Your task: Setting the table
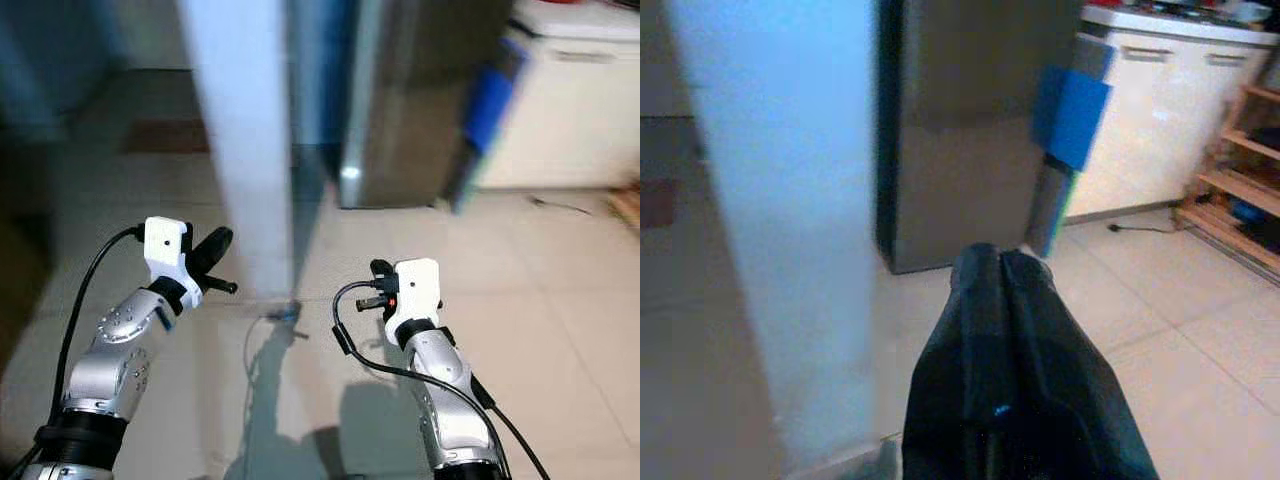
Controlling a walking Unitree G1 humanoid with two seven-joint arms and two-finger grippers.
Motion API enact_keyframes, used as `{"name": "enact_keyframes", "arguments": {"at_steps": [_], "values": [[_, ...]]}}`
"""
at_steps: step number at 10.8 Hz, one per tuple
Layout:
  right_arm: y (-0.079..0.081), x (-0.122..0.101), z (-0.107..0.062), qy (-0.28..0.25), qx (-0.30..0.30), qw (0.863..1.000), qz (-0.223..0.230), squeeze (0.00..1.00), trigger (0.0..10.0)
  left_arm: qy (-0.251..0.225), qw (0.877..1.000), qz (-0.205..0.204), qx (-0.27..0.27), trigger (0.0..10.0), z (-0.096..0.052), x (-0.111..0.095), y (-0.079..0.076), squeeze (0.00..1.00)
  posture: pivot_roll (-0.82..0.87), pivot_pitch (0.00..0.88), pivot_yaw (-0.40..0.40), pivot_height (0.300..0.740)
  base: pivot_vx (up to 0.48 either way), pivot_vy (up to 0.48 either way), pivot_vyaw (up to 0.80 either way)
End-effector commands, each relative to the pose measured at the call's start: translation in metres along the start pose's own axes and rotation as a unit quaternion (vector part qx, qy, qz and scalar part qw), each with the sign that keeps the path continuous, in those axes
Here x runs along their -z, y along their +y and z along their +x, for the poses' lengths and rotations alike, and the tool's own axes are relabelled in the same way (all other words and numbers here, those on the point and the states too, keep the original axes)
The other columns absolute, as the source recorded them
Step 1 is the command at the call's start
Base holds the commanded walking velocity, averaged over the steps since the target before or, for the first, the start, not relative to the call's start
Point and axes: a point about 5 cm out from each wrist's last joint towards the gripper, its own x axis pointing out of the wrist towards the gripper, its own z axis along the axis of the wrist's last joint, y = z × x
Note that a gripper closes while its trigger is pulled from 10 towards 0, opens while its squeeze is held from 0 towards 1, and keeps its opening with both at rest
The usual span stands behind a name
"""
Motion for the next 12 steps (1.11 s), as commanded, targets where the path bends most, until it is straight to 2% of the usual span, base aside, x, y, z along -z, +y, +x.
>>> {"name": "enact_keyframes", "arguments": {"at_steps": [1, 12], "values": [[-0.0018, -0.0007, 0.002, 0.005, -0.003, 1.0, -0.001, 0.0, 10.0, 0.007, 1.0, 0.003, 0.0, 10.0, 0.0001, 0.0029, -0.0011, 0.0, -0.02, 0.005, 0.001, 0.74, 0.0, 0.0, -0.68], [-0.0046, 0.0023, 0.0011, 0.012, 0.006, 1.0, -0.001, 0.0, 10.0, 0.002, 0.999, 0.02, 0.033, 10.0, 0.0028, 0.0011, -0.0073, 0.0, -0.03, 0.008, -0.001, 0.74, 0.0, 0.0, -0.67]]}}
